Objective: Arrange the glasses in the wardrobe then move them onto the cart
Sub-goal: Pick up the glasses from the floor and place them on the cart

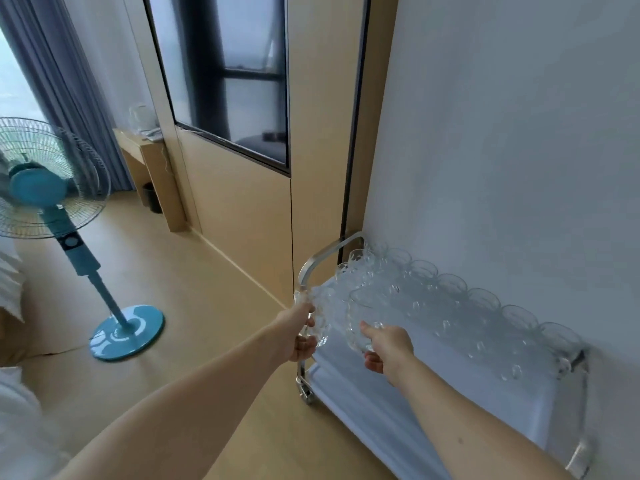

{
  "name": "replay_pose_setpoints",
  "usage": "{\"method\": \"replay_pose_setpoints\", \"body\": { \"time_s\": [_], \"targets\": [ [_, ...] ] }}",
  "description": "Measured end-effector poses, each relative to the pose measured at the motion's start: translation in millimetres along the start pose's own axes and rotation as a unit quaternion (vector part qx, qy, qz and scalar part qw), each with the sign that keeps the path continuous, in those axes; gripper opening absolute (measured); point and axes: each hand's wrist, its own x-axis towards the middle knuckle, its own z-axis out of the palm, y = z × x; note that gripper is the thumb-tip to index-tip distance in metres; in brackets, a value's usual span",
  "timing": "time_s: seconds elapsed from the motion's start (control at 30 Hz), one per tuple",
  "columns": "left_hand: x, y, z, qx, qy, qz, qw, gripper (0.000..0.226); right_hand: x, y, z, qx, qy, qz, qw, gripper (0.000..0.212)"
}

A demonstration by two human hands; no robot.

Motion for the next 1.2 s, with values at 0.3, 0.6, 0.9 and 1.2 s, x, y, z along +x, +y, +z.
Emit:
{"method": "replay_pose_setpoints", "body": {
  "time_s": [0.3, 0.6, 0.9, 1.2],
  "targets": [
    [58, 23, -9, 0.065, -0.080, -0.013, 0.995, 0.028, 11, 14, 26, 0.042, 0.095, 0.046, 0.994, 0.051],
    [111, 16, 26, 0.081, -0.124, -0.052, 0.988, 0.030, 31, 32, 15, 0.068, 0.160, 0.087, 0.981, 0.029],
    [163, 20, 90, 0.062, -0.147, -0.098, 0.982, 0.033, 107, 38, -15, 0.049, 0.170, 0.118, 0.977, 0.029],
    [203, 7, 130, 0.068, -0.159, -0.109, 0.979, 0.032, 159, 62, -28, 0.012, 0.183, 0.133, 0.974, 0.037]
  ]
}}
